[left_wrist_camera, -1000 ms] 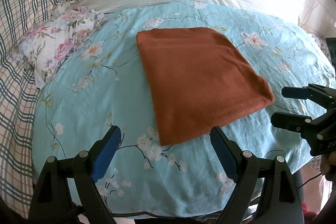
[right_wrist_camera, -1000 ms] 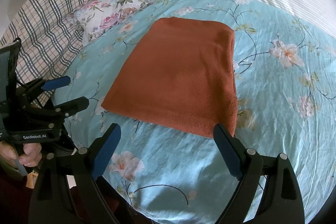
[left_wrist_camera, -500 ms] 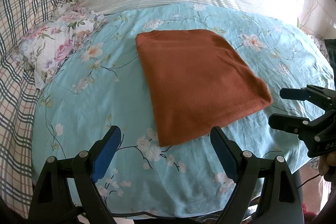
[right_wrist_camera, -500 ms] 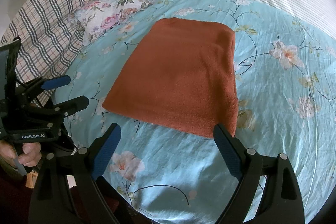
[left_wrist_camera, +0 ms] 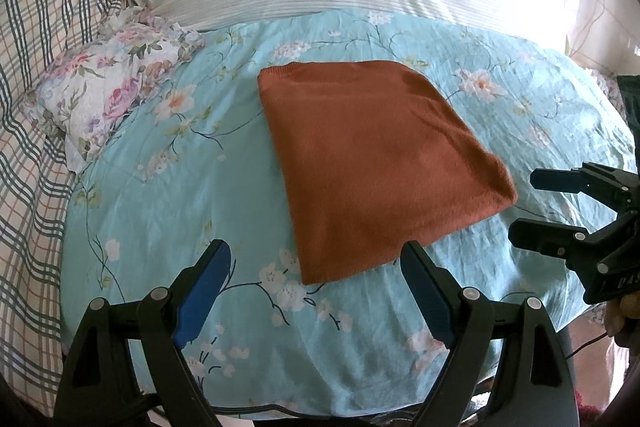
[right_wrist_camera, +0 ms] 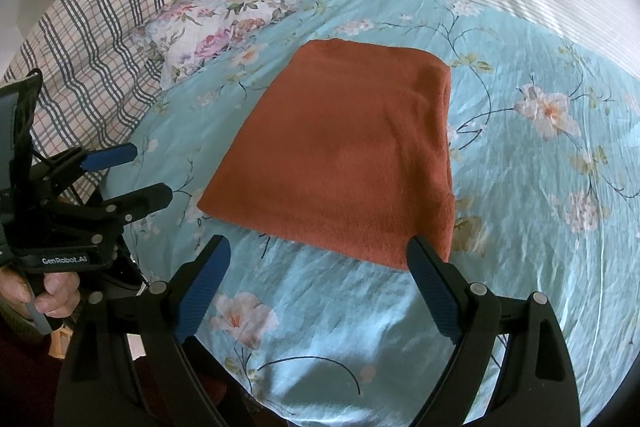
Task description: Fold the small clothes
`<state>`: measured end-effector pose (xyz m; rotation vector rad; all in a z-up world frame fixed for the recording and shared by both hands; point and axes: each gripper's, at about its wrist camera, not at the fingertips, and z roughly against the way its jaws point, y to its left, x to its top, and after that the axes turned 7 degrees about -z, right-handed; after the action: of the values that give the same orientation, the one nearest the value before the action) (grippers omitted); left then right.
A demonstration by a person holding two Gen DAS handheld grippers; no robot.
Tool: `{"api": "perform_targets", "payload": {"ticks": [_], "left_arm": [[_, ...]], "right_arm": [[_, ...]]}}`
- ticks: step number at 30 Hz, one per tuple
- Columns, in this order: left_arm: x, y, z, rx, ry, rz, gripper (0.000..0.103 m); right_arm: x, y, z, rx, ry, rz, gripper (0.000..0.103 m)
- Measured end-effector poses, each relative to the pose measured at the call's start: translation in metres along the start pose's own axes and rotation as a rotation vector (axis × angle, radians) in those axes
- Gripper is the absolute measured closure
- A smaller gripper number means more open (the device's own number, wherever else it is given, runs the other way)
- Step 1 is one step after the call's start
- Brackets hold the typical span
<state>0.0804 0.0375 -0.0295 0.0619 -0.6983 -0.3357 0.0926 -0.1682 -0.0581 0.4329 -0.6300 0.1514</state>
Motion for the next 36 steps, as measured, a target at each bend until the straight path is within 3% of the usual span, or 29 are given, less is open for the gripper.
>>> {"api": "perform_targets", "payload": {"ticks": [36], "left_arm": [[0.0052, -0.0006, -0.0004, -0.003, -0.006, 0.001, 0.016]], "right_arm": [[0.0076, -0.0013, -0.0014, 0.007, -0.003, 0.000, 0.013]]}}
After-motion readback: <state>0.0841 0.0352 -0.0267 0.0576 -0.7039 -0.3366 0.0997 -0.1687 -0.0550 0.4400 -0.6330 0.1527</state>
